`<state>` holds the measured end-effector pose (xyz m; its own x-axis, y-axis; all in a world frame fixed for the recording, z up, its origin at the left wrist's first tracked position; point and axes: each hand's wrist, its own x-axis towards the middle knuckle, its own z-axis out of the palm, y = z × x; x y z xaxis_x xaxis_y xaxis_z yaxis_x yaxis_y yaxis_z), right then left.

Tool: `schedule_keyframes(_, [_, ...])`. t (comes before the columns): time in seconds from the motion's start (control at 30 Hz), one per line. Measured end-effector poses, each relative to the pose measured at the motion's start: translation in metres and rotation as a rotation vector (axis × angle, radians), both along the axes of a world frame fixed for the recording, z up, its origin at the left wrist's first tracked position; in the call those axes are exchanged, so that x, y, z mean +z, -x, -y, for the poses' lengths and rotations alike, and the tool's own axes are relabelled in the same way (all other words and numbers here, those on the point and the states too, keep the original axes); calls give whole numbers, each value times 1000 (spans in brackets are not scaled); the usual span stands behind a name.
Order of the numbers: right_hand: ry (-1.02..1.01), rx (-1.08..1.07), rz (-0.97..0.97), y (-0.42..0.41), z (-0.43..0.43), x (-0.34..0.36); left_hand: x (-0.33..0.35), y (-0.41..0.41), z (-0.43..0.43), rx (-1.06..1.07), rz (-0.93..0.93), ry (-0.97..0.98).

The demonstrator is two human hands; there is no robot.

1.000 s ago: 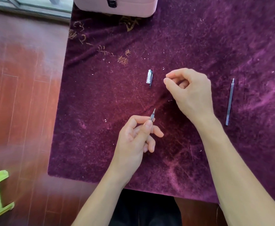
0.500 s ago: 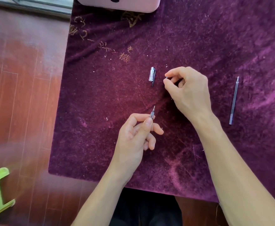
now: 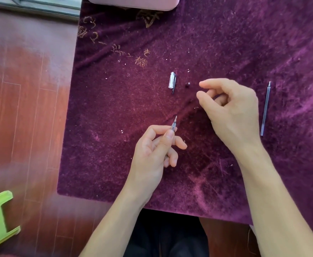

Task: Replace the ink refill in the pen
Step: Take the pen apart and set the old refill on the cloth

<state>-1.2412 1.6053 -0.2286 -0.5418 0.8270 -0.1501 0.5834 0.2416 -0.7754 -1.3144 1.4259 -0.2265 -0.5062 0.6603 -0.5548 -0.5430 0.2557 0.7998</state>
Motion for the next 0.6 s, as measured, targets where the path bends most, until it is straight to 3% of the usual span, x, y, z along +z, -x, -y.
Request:
schedule_keyframes(0.27, [581,-89,-178,-48,67,9,6,-13,5,-10,16,17])
schedule_keyframes(0.6, [750,-135,-296,-63,91,5,6,-33,17,-67,-16,32])
